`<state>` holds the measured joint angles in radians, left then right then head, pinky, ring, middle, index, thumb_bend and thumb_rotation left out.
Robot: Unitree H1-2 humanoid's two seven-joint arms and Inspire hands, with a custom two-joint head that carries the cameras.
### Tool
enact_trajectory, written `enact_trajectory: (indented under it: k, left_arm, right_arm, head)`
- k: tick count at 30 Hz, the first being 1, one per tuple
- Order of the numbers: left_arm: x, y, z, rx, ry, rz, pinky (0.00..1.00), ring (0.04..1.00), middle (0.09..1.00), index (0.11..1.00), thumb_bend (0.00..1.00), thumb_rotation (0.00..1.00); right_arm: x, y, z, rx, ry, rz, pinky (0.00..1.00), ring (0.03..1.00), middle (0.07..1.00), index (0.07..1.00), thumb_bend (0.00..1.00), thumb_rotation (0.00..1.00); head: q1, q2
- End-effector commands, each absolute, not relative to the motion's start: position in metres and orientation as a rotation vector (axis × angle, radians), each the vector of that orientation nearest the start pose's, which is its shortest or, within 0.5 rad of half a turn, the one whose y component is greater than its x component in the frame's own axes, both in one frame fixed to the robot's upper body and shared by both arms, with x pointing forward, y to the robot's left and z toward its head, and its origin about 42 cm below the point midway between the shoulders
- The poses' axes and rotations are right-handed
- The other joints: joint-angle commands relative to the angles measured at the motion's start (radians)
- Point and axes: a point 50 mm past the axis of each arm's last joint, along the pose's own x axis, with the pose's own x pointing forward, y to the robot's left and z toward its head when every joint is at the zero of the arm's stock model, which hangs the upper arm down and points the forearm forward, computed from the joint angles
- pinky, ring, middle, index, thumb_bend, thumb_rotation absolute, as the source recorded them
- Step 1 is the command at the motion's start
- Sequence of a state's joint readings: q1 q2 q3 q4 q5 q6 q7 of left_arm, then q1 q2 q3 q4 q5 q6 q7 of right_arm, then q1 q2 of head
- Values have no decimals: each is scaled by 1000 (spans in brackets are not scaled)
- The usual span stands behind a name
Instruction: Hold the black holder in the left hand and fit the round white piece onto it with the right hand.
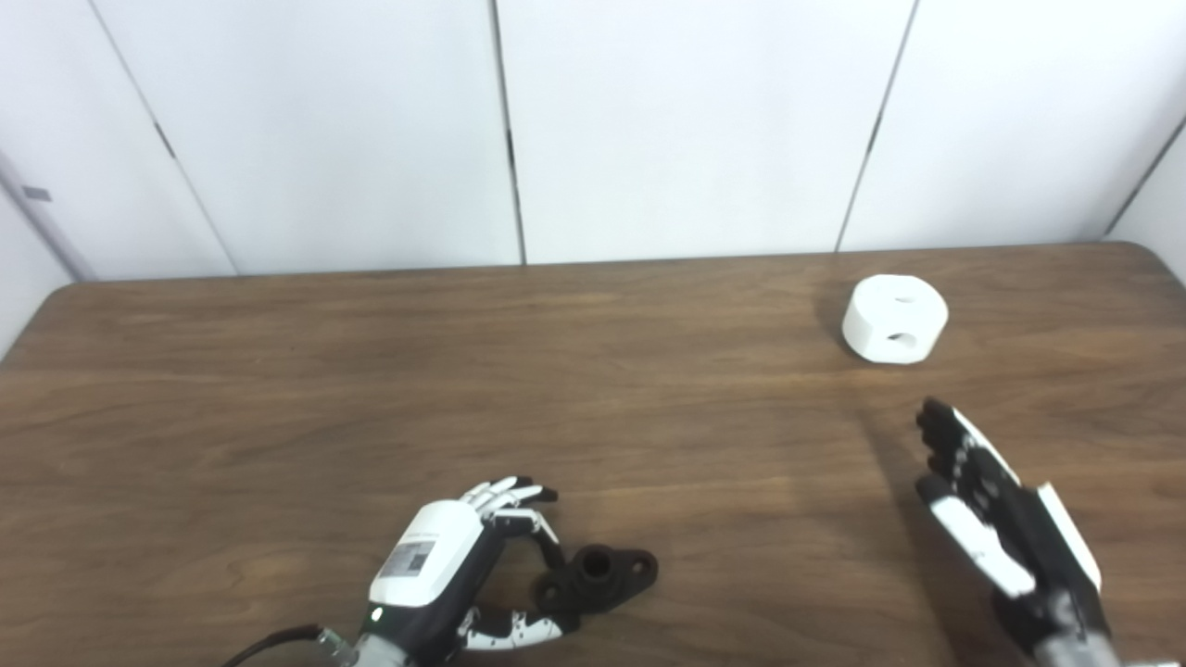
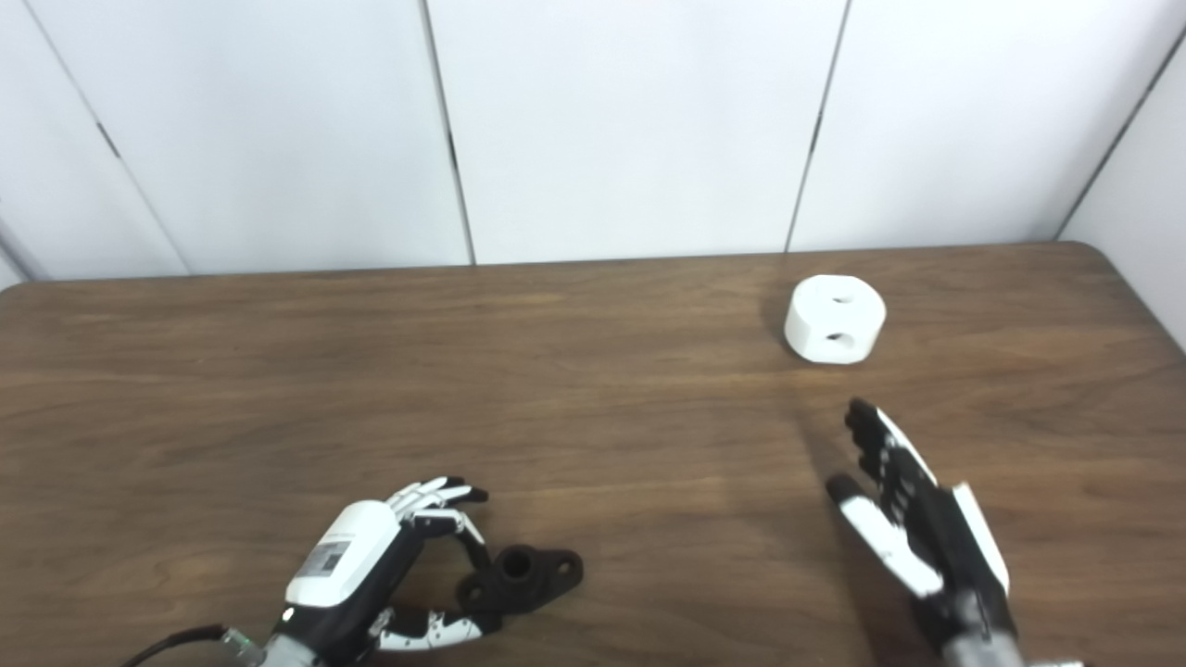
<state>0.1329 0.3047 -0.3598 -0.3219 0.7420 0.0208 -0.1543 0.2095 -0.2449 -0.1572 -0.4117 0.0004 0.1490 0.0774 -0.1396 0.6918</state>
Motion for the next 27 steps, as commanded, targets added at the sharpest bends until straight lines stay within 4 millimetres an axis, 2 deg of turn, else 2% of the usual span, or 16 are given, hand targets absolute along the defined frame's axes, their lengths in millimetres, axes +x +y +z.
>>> enact_trajectory:
  k: [1, 5, 8, 9, 12, 14, 21, 27]
  left_arm:
    - [207, 198, 105, 978, -67, -536, 894, 912, 845, 492, 503, 39]
    - [208, 199, 106, 982, -61, -539, 897, 915, 845, 492, 504, 40]
    - [208, 198, 105, 971, -66, -537, 883, 905, 838, 492, 504, 39]
    - [208, 198, 104, 970, -64, -540, 881, 904, 837, 491, 504, 39]
    - [208, 197, 104, 975, -57, -545, 879, 903, 842, 492, 504, 40]
    - [208, 197, 105, 976, -56, -543, 879, 900, 838, 492, 504, 40]
    - [207, 200, 107, 979, -45, -545, 876, 903, 842, 492, 504, 40]
    - [207, 198, 108, 977, -56, -539, 864, 892, 833, 491, 505, 40]
  right_arm:
    - [224, -328, 200, -411, -182, -116, 910, 943, 927, 898, 634, 646]
    - [241, -344, 226, -513, -226, -140, 896, 926, 919, 891, 643, 556]
    - [255, -355, 245, -558, -228, -152, 946, 957, 943, 887, 726, 392]
    - [260, -357, 253, -622, -224, -154, 955, 962, 946, 885, 739, 375]
    - [271, -362, 271, -767, -214, -171, 948, 958, 940, 880, 808, 366]
    - [278, -364, 281, -852, -200, -186, 983, 980, 947, 865, 861, 364]
    - [313, -368, 313, -1092, -176, -162, 1000, 1000, 998, 852, 923, 289]
    - [351, -374, 337, -1211, -125, -104, 949, 1000, 1000, 851, 972, 269]
  head:
    - [-13, -8]
    - [-19, -8]
    - [-18, -10]
    - [-18, -10]
    - [-25, -13]
    - [-27, -12]
    - [-50, -13]
    - [-64, -18]
